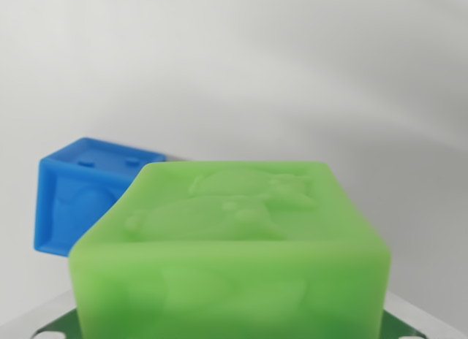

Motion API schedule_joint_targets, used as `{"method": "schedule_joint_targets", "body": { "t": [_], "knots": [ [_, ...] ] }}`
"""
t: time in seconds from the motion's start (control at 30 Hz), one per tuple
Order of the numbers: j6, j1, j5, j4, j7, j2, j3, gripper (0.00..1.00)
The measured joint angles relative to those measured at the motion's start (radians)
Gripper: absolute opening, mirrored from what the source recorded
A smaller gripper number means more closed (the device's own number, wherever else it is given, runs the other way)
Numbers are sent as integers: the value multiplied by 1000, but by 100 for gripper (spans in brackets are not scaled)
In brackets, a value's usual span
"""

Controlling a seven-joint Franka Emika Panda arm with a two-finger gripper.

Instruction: Stack cube

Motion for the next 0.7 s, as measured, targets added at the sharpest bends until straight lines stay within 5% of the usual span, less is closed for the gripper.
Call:
{"method": "schedule_joint_targets", "body": {
  "t": [0.7],
  "knots": [
    [42,48,0,-119,148,-77,0,0]
  ]
}}
